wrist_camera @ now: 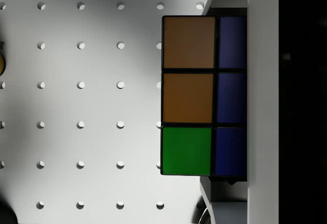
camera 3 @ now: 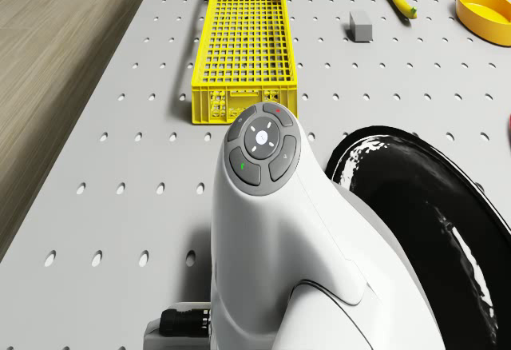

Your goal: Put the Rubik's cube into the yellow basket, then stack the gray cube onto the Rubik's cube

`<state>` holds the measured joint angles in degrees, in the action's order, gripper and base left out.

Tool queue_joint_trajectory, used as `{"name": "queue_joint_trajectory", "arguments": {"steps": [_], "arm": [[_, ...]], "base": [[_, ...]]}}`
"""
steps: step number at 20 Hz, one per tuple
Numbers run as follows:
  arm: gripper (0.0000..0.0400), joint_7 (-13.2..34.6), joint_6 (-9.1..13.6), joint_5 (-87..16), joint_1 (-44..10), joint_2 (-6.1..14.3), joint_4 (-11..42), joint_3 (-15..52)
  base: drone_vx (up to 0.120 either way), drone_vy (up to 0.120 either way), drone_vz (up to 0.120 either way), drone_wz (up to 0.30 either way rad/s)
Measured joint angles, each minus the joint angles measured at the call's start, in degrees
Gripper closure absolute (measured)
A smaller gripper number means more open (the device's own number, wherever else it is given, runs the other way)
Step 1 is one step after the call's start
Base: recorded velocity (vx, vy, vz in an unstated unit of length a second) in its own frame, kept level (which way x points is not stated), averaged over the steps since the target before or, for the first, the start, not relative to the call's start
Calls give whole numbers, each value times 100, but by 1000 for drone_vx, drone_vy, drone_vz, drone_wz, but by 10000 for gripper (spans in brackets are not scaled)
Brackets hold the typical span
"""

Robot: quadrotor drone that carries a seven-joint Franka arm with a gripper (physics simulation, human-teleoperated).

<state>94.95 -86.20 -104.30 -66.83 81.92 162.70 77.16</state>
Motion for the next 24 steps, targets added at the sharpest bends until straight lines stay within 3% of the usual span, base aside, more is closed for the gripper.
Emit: {"name": "queue_joint_trajectory", "arguments": {"steps": [22,24], "arm": [[78,57,-277,129,-71,298,-14,43],[78,61,-298,139,-76,320,-15,46]], "base": [[120,0,0,0],[120,120,0,0]]}}
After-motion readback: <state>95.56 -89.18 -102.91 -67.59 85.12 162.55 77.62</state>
